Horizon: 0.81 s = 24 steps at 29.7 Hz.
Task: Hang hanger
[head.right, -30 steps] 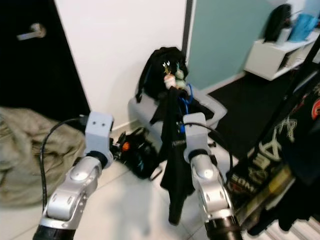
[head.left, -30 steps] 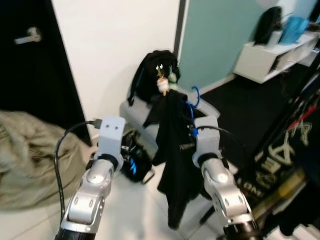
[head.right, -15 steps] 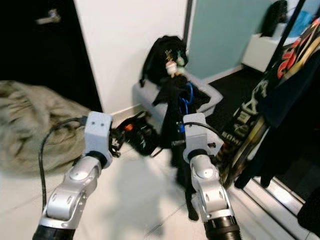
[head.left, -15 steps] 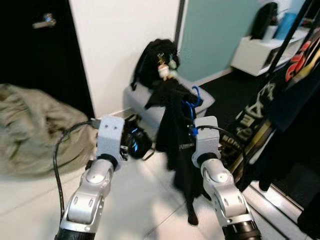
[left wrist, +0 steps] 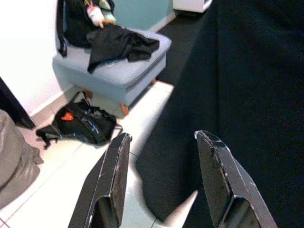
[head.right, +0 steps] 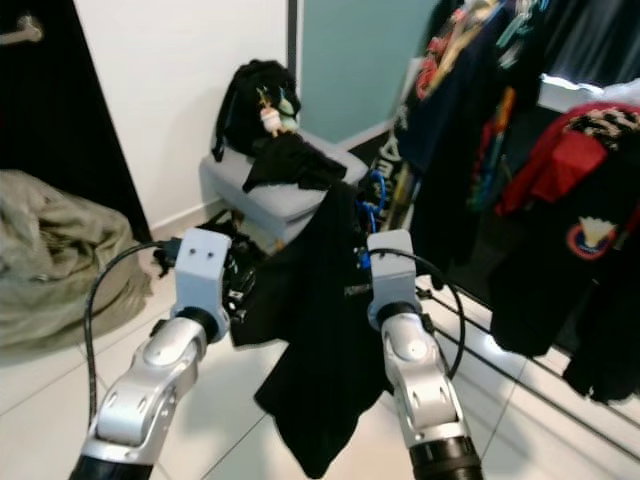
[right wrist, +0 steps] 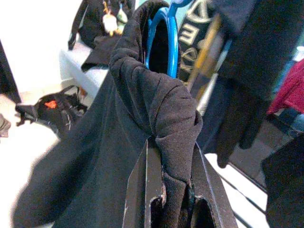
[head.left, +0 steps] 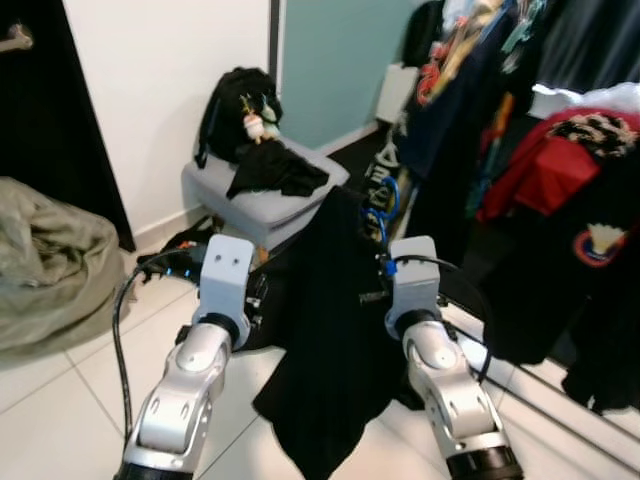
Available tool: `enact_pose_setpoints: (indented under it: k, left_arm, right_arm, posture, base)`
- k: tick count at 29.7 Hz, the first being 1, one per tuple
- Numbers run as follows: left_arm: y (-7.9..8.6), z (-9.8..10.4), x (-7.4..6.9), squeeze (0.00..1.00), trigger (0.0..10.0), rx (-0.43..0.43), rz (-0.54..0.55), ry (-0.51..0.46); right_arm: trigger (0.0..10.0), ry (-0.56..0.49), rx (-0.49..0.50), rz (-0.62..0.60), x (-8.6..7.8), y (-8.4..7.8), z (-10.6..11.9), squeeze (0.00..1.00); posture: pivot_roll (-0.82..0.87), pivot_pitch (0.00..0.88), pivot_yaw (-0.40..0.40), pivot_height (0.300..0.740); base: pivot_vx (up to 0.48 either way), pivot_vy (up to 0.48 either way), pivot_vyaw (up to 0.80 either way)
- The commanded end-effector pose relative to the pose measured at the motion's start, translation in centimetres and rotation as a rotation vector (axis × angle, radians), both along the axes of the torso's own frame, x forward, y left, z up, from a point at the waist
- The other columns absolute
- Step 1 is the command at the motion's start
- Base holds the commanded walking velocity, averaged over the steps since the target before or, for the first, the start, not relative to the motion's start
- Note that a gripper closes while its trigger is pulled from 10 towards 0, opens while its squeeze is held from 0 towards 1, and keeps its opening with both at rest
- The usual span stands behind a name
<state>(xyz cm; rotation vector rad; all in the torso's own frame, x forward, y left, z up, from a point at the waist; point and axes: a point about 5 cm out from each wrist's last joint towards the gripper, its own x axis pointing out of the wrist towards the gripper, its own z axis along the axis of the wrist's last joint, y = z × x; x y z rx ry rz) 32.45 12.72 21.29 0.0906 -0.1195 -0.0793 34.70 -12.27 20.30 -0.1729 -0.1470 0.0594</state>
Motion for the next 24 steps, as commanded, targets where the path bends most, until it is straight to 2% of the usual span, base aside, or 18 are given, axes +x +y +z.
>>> enact_pose_setpoints:
  k: [1,24]
  left_arm:
    - [-0.42,-0.18,-0.03,0.0,10.0,0.004,-0.015,0.009]
    - [-0.42,-0.09,0.0,0.0,10.0,0.005,-0.016,0.003]
  right_arm:
    - [10.0,-0.046,0.014,-0.012,0.0,-0.49,0.81,0.0]
    - [10.0,-0.048,0.016,-0.003,-0.03,-0.27,0.97,0.0]
  posture:
    - [-0.04,0.184,-0.06,0.74]
    - [-0.04,0.183,-0.061,0.74]
  base:
    - [0.0,0.0,-0.8]
    - [0.0,0.0,-0.8]
